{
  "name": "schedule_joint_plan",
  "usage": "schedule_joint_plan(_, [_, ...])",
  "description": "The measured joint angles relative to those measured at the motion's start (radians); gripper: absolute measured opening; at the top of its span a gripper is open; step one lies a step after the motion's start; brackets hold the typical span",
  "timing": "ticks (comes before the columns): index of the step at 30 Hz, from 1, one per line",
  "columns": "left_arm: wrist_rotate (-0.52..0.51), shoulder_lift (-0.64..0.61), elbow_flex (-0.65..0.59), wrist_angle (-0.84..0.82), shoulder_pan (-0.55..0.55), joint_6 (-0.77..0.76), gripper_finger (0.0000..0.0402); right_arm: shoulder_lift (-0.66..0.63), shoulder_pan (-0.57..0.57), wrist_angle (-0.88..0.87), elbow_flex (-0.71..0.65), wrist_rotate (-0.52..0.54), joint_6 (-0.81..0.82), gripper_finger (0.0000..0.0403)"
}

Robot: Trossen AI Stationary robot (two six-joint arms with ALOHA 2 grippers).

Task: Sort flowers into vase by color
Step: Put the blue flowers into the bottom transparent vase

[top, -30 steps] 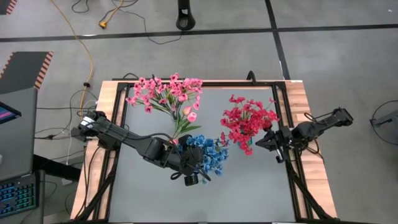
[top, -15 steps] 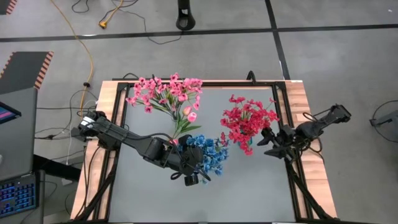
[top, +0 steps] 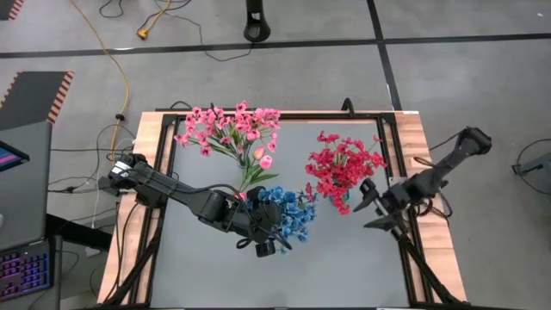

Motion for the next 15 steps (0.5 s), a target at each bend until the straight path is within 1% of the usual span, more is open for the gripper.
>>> schedule_joint_plan(5, [0.0,0.0,0.0,0.0,0.0,-0.002,0.0206,0.235,0.068,-0.001,0.107,0.121,-0.029,0.026])
schedule_joint_plan(8, [0.002,0.0,0.0,0.0,0.0,-0.003,0.0206,0.356,0.118,-0.032,0.169,0.225,-0.026,0.026])
schedule_joint_plan(15, [0.004,0.0,0.0,0.0,0.0,-0.003,0.0206,0.563,0.241,-0.081,0.293,0.559,-0.022,0.026])
